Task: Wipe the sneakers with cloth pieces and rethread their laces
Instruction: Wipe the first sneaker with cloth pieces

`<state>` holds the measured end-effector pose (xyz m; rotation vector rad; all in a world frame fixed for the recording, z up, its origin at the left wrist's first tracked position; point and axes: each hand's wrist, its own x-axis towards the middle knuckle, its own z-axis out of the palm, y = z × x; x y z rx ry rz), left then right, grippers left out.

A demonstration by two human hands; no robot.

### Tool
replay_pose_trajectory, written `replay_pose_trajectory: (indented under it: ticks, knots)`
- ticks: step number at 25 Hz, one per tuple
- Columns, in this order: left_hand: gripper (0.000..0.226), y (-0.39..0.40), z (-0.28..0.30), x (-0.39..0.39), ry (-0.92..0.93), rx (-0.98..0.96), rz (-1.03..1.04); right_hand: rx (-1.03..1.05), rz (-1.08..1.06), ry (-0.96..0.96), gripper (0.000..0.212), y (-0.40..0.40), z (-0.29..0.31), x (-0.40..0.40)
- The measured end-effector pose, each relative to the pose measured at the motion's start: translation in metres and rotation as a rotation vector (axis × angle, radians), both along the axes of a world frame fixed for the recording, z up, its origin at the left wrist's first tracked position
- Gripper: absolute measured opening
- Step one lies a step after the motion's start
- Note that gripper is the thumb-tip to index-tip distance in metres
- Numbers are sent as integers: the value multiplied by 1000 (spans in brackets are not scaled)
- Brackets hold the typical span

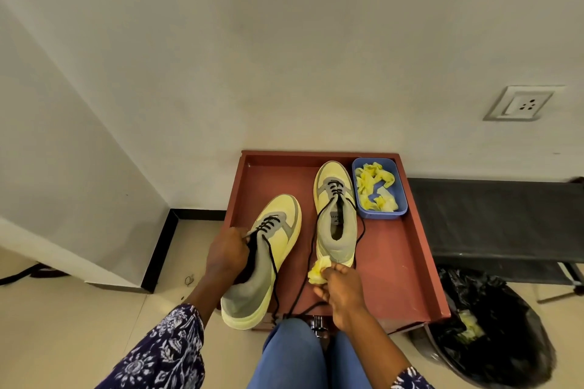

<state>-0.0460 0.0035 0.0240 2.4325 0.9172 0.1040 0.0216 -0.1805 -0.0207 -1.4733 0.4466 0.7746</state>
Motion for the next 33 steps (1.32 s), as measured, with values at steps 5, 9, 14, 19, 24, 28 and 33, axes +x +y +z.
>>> replay_pose_trajectory:
  ticks: [5,9,14,19,24,28,33]
  knots:
    - [30,26,45,6,-17,88,-156,47,-49,26,20,-6,5,1]
    - [27,44,76,10,24,204,-396,41,-82,36,18,-11,5,2]
    - [28,64,96,12,12,390,-801,14,-87,37,19,-21,-1,-1]
    - [51,73,90,20,107,692,-1026,-13,-69,61,22,-25,-5,-14]
    - [60,73,71,42,170,762,-1189,-64,9,74,21,-17,-11,-27]
    - [54,61,54,63,201,813,-1281,-111,75,45,25,-9,-18,-34]
    - [52,56,32,82,175,786,-1312,-165,189,27,22,5,-32,-40]
